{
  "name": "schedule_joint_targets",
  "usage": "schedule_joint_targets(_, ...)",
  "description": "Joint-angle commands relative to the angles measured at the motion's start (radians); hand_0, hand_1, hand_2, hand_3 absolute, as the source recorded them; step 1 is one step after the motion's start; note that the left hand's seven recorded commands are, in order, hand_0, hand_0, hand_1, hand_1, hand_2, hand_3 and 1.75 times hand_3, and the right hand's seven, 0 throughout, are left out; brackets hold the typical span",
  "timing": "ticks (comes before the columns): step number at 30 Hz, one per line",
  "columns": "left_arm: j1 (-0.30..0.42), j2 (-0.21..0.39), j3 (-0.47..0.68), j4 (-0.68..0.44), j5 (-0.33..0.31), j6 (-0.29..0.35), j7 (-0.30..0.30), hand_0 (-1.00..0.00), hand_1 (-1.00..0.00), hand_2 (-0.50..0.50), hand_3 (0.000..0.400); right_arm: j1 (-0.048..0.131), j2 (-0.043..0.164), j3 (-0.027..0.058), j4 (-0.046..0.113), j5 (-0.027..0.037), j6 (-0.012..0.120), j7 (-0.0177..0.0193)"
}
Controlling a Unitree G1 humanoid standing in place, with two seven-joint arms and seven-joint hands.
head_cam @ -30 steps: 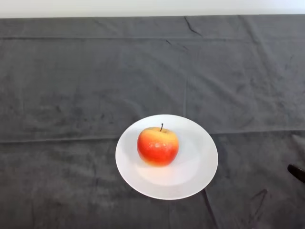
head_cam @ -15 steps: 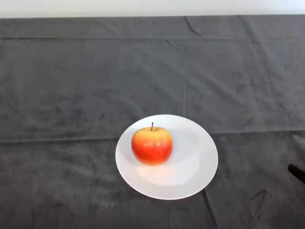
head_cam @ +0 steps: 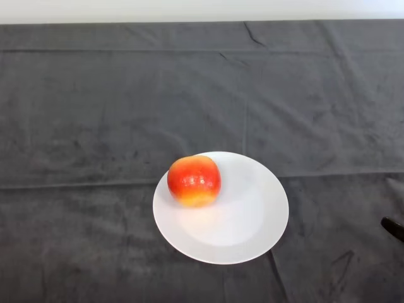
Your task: Move the apple to the plate
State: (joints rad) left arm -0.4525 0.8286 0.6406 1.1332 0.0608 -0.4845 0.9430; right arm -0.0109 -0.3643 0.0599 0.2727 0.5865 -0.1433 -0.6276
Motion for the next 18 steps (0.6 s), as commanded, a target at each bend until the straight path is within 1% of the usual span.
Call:
schedule_joint_targets(1, -0.021, 0.083, -0.017, 0.033, -0.012, 0.003, 0.001, 0.0, 0.0, 0.0, 0.0, 0.025, 0.008, 0.0179, 0.038, 0.0361, 0.014, -0.0039)
schedule_joint_targets(18, -0.021, 0.082, -0.04, 0.035, -0.025, 0.005, -0.007, 0.0, 0.0, 0.0, 0.0, 0.025, 0.007, 0.0186, 0.038, 0.0366, 0.013, -0.0043)
